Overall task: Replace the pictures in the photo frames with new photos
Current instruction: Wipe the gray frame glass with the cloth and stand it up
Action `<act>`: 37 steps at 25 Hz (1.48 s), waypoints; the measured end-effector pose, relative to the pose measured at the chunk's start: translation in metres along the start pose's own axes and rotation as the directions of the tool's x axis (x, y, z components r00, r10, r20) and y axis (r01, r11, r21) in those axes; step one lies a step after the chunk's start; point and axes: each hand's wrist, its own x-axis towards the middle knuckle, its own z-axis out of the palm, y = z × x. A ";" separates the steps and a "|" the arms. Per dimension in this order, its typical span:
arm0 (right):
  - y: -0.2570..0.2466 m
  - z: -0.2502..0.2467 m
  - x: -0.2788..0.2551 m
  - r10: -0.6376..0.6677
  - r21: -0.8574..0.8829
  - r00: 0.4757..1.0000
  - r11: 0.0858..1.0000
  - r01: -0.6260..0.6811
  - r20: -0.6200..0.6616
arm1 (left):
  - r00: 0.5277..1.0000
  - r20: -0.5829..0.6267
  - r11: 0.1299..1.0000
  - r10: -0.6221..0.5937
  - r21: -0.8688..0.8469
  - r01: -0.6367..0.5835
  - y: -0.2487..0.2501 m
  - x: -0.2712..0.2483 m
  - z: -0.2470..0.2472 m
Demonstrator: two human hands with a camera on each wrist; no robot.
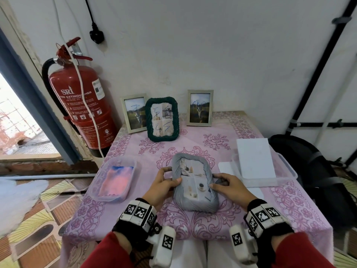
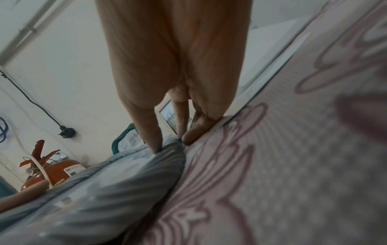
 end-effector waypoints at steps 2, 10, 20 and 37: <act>-0.001 0.000 0.000 0.008 0.010 1.000 1.000 -0.008 0.005 | 1.000 -0.004 1.000 0.007 0.014 -0.007 0.001 0.000 0.001; -0.014 -0.002 0.000 0.099 0.022 0.994 0.995 -0.100 0.045 | 0.999 0.006 0.998 0.048 0.048 -0.048 0.007 -0.004 0.008; -0.058 -0.020 -0.012 0.102 0.355 0.991 0.926 -0.126 0.086 | 0.984 0.113 0.986 0.139 -0.112 -0.126 0.038 -0.003 0.019; -0.136 -0.102 0.021 -0.111 0.639 0.993 0.762 0.104 -0.029 | 0.914 0.226 0.942 0.336 -0.054 -0.333 0.087 0.053 0.054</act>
